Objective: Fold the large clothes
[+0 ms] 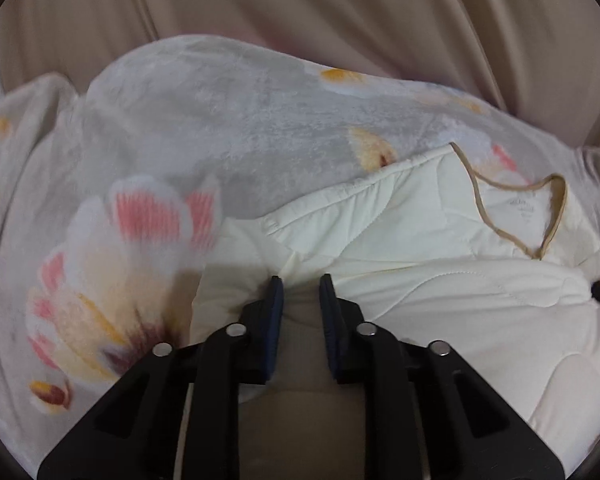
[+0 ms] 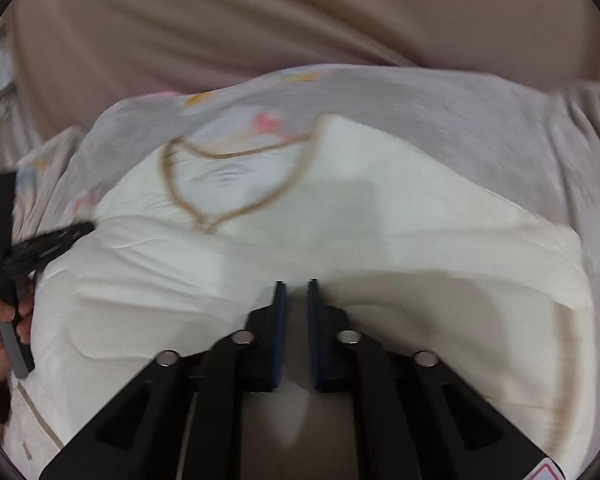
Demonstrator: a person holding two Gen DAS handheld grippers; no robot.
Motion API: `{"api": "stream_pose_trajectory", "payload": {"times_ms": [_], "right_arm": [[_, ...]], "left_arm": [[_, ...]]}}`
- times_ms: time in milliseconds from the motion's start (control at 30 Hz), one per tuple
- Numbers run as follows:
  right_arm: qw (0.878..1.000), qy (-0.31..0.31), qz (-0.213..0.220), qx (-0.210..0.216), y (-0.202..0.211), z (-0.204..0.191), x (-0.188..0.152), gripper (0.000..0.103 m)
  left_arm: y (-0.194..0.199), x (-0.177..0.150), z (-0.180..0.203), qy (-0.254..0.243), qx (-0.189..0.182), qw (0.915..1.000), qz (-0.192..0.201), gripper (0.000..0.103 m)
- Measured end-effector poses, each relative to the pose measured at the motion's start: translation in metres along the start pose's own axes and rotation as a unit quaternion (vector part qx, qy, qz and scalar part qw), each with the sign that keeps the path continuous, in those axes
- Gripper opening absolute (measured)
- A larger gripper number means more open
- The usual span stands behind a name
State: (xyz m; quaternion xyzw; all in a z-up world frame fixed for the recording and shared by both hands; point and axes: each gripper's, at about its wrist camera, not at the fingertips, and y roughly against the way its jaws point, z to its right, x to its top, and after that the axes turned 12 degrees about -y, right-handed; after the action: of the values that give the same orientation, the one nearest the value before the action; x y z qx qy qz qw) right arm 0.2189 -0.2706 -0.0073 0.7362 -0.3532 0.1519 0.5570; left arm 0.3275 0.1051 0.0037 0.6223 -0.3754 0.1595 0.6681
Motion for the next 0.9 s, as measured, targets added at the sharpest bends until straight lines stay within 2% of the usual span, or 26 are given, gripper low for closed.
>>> {"api": "stream_pose_trajectory", "payload": {"times_ms": [67,167,200,267,300,333,367,467,533,567,600,700,733,767,833,867,900], "right_arm": [[1.0,-0.027,-0.003,0.002,0.005,0.023,0.001,0.0],[0.998,-0.038,0.023,-0.041,0.034,0.032,-0.002,0.0],[0.998,-0.045,0.032,-0.039,0.047,0.036,-0.005,0.015],[0.997,-0.056,0.041,-0.018,0.077,0.045,-0.017,0.033],[0.997,-0.059,0.042,-0.01,0.088,0.049,-0.024,0.046],[0.997,-0.061,0.039,-0.005,0.094,0.052,-0.03,0.051],[0.997,-0.065,0.028,0.001,0.097,0.056,-0.037,0.051],[0.995,-0.092,-0.022,0.023,0.083,0.064,-0.057,0.049],[0.997,-0.074,-0.022,0.011,0.077,0.057,-0.064,0.016],[0.997,-0.069,-0.007,0.013,0.084,0.051,-0.064,0.015],[0.997,-0.064,0.021,0.025,0.099,0.044,-0.064,0.013],[0.995,-0.044,0.086,0.04,0.138,0.032,-0.063,0.013],[0.995,-0.045,0.087,0.035,0.139,0.036,-0.063,0.012],[0.996,-0.045,0.074,0.02,0.13,0.041,-0.063,0.012],[0.998,-0.052,0.011,-0.028,0.086,0.057,-0.07,0.012],[0.998,-0.06,-0.015,-0.027,0.067,0.064,-0.075,0.012],[0.997,-0.067,-0.01,-0.026,0.065,0.065,-0.076,0.012]], "left_arm": [[0.003,-0.001,0.0,0.003,0.004,1.0,0.003,0.016],[0.024,-0.003,0.001,0.007,0.034,0.9993,0.012,0.016],[0.038,-0.007,0.002,0.007,0.028,0.9994,0.02,0.016],[0.073,-0.018,0.005,-0.005,0.004,0.9992,0.039,0.018],[0.088,-0.024,0.008,-0.014,0.001,0.999,0.042,0.024],[0.103,-0.033,0.011,-0.023,-0.005,0.9988,0.043,0.027],[0.111,-0.041,0.014,-0.03,-0.009,0.9988,0.037,0.032],[0.107,-0.064,0.023,-0.048,-0.008,0.9988,-0.009,0.032],[0.097,-0.077,0.026,-0.057,0.013,0.9977,-0.034,0.021],[0.095,-0.082,0.026,-0.06,0.027,0.9971,-0.037,0.014],[0.096,-0.086,0.025,-0.063,0.037,0.9967,-0.037,0.013],[0.096,-0.093,0.019,-0.063,0.052,0.9958,-0.042,0.013],[0.094,-0.096,0.017,-0.059,0.051,0.996,-0.043,0.013],[0.092,-0.098,0.015,-0.056,0.054,0.9961,-0.042,0.013],[0.088,-0.1,0.015,-0.056,0.057,0.9961,-0.037,0.013],[0.086,-0.1,0.018,-0.059,0.066,0.9954,-0.036,0.013],[0.085,-0.099,0.022,-0.067,0.079,0.994,-0.037,0.013]]}}
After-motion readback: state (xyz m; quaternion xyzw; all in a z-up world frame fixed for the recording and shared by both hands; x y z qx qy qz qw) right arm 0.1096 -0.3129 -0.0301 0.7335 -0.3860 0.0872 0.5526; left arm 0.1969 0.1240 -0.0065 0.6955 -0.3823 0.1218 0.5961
